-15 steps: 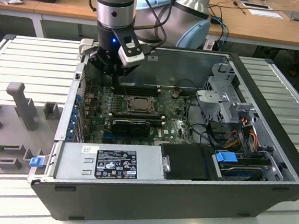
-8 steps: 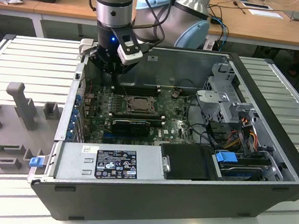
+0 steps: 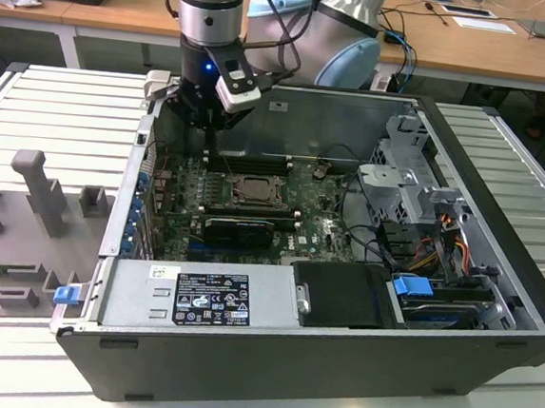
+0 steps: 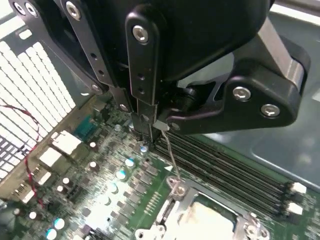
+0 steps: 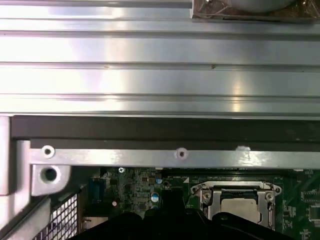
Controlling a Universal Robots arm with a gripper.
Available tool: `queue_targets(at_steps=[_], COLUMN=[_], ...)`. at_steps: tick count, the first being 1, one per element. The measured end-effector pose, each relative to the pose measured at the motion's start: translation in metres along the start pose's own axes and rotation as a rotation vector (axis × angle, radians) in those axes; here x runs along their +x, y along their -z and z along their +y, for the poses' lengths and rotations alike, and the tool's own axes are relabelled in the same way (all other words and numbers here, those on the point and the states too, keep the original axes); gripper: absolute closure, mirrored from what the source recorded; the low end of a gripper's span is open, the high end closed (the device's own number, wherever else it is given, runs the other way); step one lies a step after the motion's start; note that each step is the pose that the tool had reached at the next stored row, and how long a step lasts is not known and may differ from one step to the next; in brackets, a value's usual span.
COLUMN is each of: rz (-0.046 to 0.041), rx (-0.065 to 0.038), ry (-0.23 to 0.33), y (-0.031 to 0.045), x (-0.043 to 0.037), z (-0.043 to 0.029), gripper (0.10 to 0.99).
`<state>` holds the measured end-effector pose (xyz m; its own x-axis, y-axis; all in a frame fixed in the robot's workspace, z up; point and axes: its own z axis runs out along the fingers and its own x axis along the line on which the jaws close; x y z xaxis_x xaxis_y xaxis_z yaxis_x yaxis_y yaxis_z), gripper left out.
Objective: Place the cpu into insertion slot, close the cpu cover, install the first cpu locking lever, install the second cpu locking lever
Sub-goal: 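Install the first cpu locking lever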
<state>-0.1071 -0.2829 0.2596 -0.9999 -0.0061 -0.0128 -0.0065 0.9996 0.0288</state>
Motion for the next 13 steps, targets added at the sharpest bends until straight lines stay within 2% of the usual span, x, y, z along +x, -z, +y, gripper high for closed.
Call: queue_targets(at_steps=[6, 7, 9, 10, 11, 12, 13], rz=[0.0018, 0.0029, 0.0049, 0.0051, 0.0052, 0.005, 0.0048], rx=[0.0, 0.0, 0.0, -0.001, -0.006, -0.019, -0.042], ry=[0.0, 0.0, 0.0, 0.0, 0.0, 0.0, 0.0], y=[-0.0008, -0.0016, -0.0025, -0.0025, -0.0025, -0.0027, -0.003], x=[-0.0266, -0.0369, -0.0493, -0.05, -0.05, -0.0501, -0.0501], z=[-0.0002, -0.0003, -0.0004, -0.0005, -0.0006, -0.0006, -0.0007], gripper=[0.98, 0.98, 0.98, 0.98, 0.98, 0.98, 0.98])
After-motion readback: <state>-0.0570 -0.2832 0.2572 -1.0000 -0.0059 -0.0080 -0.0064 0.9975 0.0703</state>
